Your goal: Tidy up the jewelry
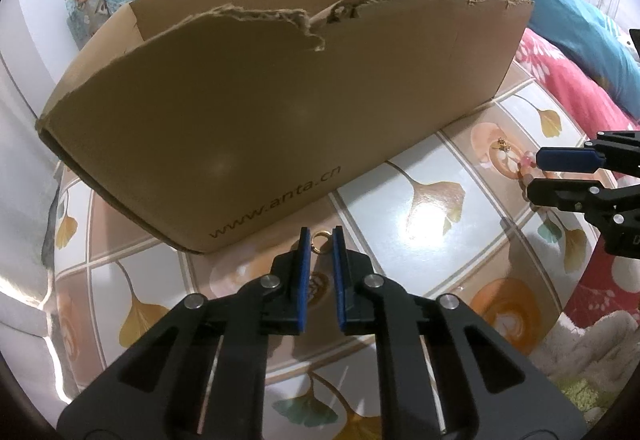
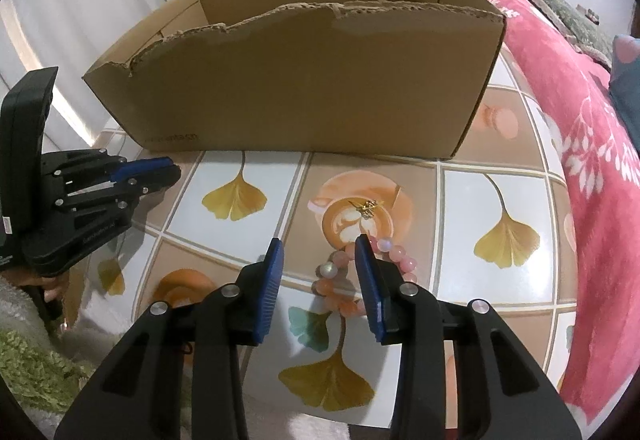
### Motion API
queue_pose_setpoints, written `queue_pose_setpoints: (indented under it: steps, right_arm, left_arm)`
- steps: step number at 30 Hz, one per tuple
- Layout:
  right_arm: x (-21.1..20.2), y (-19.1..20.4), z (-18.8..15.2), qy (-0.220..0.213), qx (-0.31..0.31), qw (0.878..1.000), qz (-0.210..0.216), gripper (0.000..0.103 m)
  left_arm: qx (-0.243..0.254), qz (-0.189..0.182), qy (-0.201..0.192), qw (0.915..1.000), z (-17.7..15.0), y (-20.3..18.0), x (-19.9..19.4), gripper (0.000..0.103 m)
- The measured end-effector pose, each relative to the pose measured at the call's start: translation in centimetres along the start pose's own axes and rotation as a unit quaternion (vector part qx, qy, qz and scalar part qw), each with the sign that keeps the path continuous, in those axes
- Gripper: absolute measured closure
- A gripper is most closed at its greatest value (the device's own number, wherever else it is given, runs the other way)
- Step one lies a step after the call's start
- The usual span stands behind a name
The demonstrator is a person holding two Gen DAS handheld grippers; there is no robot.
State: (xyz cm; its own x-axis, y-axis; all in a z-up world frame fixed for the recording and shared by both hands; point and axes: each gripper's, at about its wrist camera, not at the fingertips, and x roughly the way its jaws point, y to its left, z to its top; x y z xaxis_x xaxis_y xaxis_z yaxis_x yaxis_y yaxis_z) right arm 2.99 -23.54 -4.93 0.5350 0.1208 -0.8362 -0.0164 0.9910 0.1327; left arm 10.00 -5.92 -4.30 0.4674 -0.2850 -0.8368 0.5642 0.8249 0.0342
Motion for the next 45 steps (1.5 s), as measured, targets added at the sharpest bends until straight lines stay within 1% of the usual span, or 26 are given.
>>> queue_pose_setpoints:
  steps: [8,14,19,22,23,27,29,35,37,41,42,43,44,45]
  right_arm:
    - [-0.5,-0.9,-0.3,0.003,0.003,1.000,0.004,0.068]
    - [0.7,-1.0,-0.3,0.024,0.000,1.000,0.002,0.077]
    - [1.1,-1.1,-0.4,0.035,-0.003,0.999,-0.006,0.082]
    - [1.1,-1.0,-0.4,0.034,-0.013,0.999,-0.022,0.091]
    - [1.1,-1.1,-0.4,0.035,-0.010,0.999,-0.021,0.093]
    - [1.0,-1.5,-0.5,0.034,0.002,0.999,-0.019,0.094]
    - [0.6,-1.9,-0.6,0.030,0.013,0.999,-0.013,0.094]
    - [-1.9,-4.5,-0.1,0.002,0.071,0.997,0.020,0.094]
    - [-3.1,-5.9,0.1,-0.011,0.100,0.994,0.042,0.094]
    - [-5.7,-8.6,0.5,-0.044,0.155,0.983,0.092,0.094]
    - [-6.3,-8.9,0.7,-0.052,0.162,0.980,0.102,0.094]
    - [-7.0,-8.2,0.9,-0.061,0.167,0.978,0.110,0.094]
    - [-8.0,-8.5,1.2,-0.073,0.170,0.976,0.117,0.094]
    - [-8.3,-8.1,1.8,-0.081,0.169,0.974,0.123,0.094]
  left_arm:
    - [0.011,-0.003,-0.006,0.9999,0.2,-0.8,-0.3,0.093]
    - [0.010,0.000,-0.009,0.9999,0.3,-0.7,-0.9,0.094]
    - [0.008,0.000,-0.009,0.9999,0.2,-0.8,-0.9,0.093]
    - [0.005,0.000,-0.011,0.9999,0.1,-0.8,-1.0,0.094]
    - [0.005,0.000,-0.011,0.9999,0.1,-0.7,-1.0,0.094]
    - [-0.001,-0.002,-0.015,0.9999,-0.1,-0.5,-1.2,0.093]
    - [-0.003,-0.002,-0.017,0.9998,-0.2,-0.4,-1.4,0.093]
    - [-0.004,0.000,-0.033,0.9995,-0.2,-0.5,-2.7,0.093]
    - [-0.001,0.001,-0.040,0.9992,-0.1,-0.7,-3.4,0.093]
    - [0.016,0.008,-0.064,0.9978,0.4,-1.3,-5.2,0.093]
    - [0.021,0.009,-0.072,0.9972,0.7,-1.5,-5.7,0.093]
    - [0.027,0.009,-0.082,0.9963,1.0,-1.7,-6.4,0.093]
    - [0.030,0.008,-0.088,0.9956,1.4,-1.9,-6.8,0.093]
    - [0.033,0.005,-0.098,0.9946,1.8,-2.0,-7.5,0.093]
